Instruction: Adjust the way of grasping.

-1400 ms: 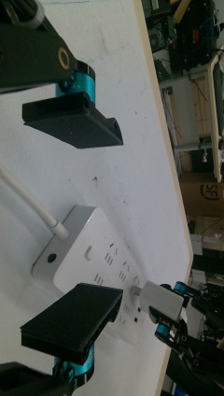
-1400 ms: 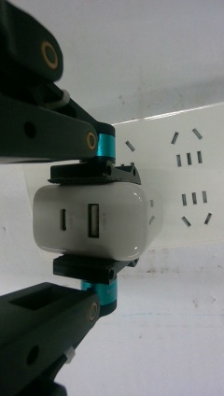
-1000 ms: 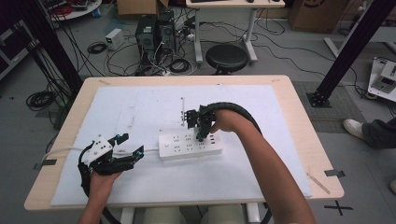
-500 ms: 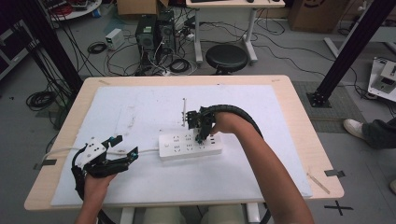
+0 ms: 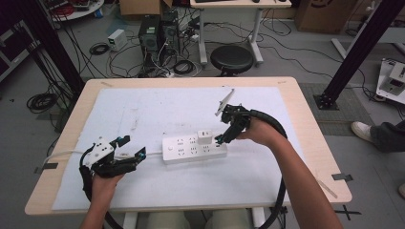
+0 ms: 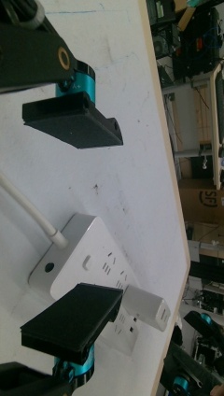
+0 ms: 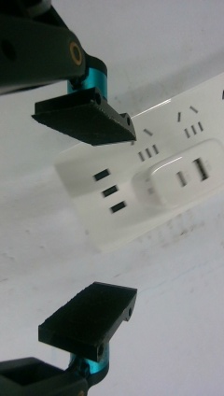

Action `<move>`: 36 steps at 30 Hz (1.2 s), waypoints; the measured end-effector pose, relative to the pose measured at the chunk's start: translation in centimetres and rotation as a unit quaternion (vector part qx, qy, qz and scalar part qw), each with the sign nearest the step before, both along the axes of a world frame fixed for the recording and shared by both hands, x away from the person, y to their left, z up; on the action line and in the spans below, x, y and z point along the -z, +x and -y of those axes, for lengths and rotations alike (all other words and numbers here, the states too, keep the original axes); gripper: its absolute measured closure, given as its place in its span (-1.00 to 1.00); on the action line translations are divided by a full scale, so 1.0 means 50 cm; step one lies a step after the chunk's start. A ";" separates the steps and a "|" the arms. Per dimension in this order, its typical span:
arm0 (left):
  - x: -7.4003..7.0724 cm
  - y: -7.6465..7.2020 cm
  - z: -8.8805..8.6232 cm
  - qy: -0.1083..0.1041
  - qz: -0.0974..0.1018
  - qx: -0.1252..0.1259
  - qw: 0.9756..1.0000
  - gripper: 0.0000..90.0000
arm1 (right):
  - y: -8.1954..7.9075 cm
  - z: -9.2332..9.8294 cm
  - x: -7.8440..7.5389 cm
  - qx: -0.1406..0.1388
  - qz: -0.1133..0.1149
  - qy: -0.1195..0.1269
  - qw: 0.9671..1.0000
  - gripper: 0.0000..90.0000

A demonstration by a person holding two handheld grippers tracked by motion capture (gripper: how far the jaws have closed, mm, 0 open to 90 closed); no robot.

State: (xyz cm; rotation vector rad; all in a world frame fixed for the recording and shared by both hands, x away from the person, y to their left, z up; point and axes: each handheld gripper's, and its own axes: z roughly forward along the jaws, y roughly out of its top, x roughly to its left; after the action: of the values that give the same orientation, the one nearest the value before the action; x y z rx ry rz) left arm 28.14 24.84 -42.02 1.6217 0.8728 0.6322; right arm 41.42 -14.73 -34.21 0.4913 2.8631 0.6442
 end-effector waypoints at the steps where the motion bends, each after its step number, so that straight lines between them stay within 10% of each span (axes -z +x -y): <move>1: 0.000 0.000 0.001 -0.002 -0.001 0.000 1.000 -0.50 | -0.003 0.013 -0.002 0.009 0.001 0.009 1.000 -0.51; 16: -0.020 0.000 0.018 -0.004 0.009 0.004 1.000 -0.50 | -0.089 0.187 0.000 0.122 0.046 0.055 0.990 -0.52; 36: -0.044 0.003 0.018 0.004 0.017 0.012 1.000 -0.50 | -0.150 0.231 0.020 0.138 0.057 0.043 0.988 -0.52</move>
State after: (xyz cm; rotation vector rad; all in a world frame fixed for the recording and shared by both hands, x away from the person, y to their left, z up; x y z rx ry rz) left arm 28.30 23.92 -39.83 1.6226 0.8260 0.6451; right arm 33.91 -26.28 -35.21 0.8171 2.6029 0.7224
